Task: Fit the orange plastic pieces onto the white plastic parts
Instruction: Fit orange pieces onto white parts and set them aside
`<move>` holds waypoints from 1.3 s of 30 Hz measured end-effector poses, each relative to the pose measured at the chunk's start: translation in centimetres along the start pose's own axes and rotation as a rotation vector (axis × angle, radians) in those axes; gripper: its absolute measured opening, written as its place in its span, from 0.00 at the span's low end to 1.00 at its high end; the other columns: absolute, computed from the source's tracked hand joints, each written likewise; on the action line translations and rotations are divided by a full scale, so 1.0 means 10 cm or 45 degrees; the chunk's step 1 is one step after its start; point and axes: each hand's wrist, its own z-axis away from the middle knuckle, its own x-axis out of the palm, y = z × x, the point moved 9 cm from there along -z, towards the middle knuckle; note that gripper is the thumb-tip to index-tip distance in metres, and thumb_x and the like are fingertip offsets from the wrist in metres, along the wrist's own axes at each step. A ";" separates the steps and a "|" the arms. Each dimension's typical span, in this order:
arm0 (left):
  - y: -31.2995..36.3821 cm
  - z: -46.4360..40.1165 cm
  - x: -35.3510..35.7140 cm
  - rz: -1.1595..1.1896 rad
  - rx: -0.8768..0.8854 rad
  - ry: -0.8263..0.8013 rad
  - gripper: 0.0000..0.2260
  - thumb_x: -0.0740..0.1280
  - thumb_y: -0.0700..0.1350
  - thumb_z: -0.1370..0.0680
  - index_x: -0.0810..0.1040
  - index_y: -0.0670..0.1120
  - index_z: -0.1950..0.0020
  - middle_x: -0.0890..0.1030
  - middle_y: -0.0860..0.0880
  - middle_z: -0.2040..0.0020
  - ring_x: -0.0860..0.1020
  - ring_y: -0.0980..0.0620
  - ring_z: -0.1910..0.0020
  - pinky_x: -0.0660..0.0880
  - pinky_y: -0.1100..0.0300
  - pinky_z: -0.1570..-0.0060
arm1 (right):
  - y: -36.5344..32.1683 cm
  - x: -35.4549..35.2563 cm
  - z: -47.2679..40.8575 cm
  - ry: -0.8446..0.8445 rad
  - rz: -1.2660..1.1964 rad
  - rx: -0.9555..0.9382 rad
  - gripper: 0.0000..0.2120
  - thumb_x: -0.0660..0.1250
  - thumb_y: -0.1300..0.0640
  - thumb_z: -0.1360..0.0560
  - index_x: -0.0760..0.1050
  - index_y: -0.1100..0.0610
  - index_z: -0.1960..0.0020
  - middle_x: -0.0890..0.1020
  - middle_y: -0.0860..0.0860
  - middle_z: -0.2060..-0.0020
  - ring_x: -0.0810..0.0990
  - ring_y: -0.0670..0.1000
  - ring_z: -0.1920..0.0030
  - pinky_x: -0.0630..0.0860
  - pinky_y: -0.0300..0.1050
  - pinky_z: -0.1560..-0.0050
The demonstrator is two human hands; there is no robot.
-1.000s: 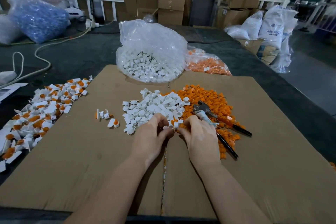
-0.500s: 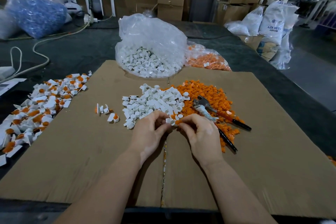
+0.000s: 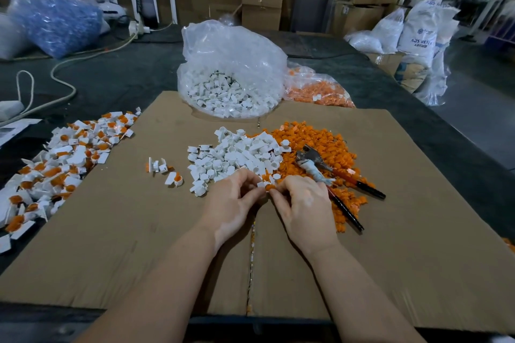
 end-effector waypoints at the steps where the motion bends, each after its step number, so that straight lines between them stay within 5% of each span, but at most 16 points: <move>1: 0.00 0.00 0.00 0.020 -0.006 -0.001 0.03 0.68 0.44 0.25 0.76 0.50 0.57 0.81 0.49 0.61 0.78 0.53 0.60 0.70 0.67 0.62 | -0.02 -0.01 0.00 0.009 0.009 -0.011 0.08 0.72 0.60 0.30 0.75 0.59 0.65 0.78 0.50 0.70 0.76 0.53 0.66 0.69 0.49 0.60; 21: 0.04 0.05 0.01 0.030 0.041 -0.003 0.04 0.68 0.41 0.25 0.76 0.49 0.58 0.81 0.47 0.61 0.79 0.47 0.59 0.77 0.50 0.54 | -0.07 0.04 0.01 -0.055 0.015 -0.067 0.12 0.72 0.62 0.30 0.71 0.60 0.67 0.74 0.52 0.73 0.73 0.54 0.70 0.67 0.49 0.61; 32: 0.15 0.08 0.00 -0.151 0.184 -0.014 0.07 0.68 0.42 0.25 0.75 0.53 0.59 0.77 0.58 0.65 0.76 0.62 0.63 0.70 0.72 0.62 | -0.03 0.07 0.02 -0.086 -0.061 -0.056 0.10 0.71 0.63 0.29 0.71 0.60 0.66 0.75 0.52 0.71 0.73 0.54 0.68 0.65 0.47 0.59; 39: 0.06 0.05 -0.02 0.080 -0.002 0.012 0.02 0.67 0.40 0.24 0.76 0.46 0.55 0.76 0.52 0.65 0.73 0.58 0.66 0.67 0.73 0.65 | -0.06 0.02 0.01 -0.037 -0.033 -0.071 0.08 0.74 0.57 0.31 0.76 0.59 0.64 0.78 0.50 0.69 0.76 0.53 0.65 0.68 0.48 0.58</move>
